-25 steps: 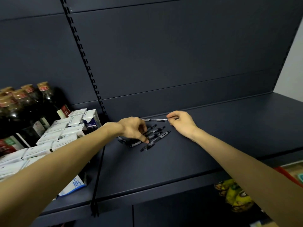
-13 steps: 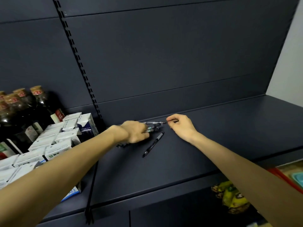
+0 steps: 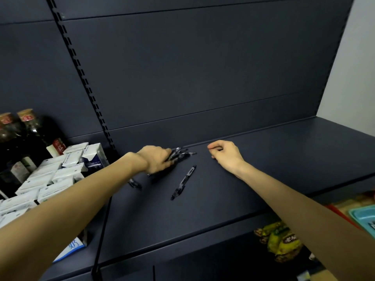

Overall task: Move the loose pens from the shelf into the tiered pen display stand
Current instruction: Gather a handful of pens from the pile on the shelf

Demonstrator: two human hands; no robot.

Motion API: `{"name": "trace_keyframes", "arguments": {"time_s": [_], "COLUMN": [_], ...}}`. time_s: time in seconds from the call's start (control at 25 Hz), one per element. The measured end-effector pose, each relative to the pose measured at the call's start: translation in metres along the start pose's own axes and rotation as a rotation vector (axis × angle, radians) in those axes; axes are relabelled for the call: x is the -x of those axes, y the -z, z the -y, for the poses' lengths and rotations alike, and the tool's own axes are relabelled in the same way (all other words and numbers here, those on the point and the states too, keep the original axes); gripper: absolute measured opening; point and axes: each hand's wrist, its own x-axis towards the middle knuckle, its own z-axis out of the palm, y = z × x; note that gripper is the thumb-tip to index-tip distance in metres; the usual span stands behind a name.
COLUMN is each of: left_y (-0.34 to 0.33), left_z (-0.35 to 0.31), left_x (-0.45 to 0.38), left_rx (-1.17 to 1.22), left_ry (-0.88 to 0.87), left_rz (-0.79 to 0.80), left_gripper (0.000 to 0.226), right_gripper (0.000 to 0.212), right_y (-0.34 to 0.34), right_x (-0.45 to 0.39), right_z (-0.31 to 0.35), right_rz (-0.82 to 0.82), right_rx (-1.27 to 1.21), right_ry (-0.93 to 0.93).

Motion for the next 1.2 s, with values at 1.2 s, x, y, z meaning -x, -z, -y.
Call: {"name": "trace_keyframes", "arguments": {"time_s": [1.2], "left_y": [0.042], "left_z": [0.058], "left_x": [0.045], "left_rx": [0.408], "left_ry": [0.310], "left_rz": [-0.093], "left_gripper": [0.038], "right_gripper": [0.017], "right_y": [-0.023], "right_x": [0.013], "right_z": [0.020], "right_rz": [0.143], "right_rx": [-0.067], "right_ry": [0.127]}}
